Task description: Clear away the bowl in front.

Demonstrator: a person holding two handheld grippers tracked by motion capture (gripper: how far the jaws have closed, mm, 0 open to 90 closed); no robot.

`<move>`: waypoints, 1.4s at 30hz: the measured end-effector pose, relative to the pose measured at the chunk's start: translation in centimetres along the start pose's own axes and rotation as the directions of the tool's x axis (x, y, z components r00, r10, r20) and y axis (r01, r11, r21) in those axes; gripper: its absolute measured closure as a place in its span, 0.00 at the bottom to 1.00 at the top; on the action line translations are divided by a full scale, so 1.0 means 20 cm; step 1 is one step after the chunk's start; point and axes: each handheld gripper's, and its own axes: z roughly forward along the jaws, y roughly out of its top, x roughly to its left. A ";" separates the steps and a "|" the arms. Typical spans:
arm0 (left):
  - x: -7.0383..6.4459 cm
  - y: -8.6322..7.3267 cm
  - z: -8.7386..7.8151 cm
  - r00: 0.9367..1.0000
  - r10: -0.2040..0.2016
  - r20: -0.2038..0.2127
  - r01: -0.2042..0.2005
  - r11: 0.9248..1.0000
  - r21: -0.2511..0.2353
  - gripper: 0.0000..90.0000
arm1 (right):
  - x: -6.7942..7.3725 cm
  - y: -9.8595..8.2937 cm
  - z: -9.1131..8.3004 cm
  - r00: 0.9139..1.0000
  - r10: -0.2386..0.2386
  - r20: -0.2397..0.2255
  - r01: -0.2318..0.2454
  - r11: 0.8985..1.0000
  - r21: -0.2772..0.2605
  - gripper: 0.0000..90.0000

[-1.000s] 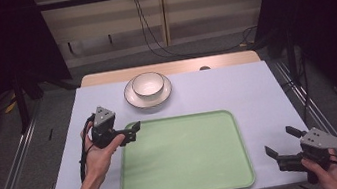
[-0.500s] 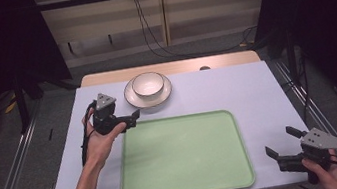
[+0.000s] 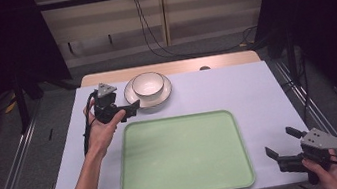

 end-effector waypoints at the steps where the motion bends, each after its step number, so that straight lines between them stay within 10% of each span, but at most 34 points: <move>1: 0.01 0.01 0.01 1.000 -0.001 0.005 0.001 1.000 0.012 0.04 | 0.00 0.00 0.00 1.000 0.000 0.000 0.000 1.000 0.000 0.04; 15: 0.07 0.09 0.13 0.999 -0.028 0.023 0.026 0.998 0.061 0.07 | 0.00 0.00 0.00 1.000 0.001 0.001 -0.001 1.000 -0.001 0.04; 33: 0.10 0.19 0.29 0.998 -0.040 -0.055 0.046 0.993 0.107 0.14 | 0.00 -0.01 0.00 1.000 0.002 -0.006 -0.002 1.000 0.004 0.04; 42: 0.17 0.22 0.39 0.995 -0.080 -0.065 0.092 0.972 0.216 0.19 | 0.00 -0.01 0.00 1.000 0.004 -0.012 -0.004 1.000 0.006 0.04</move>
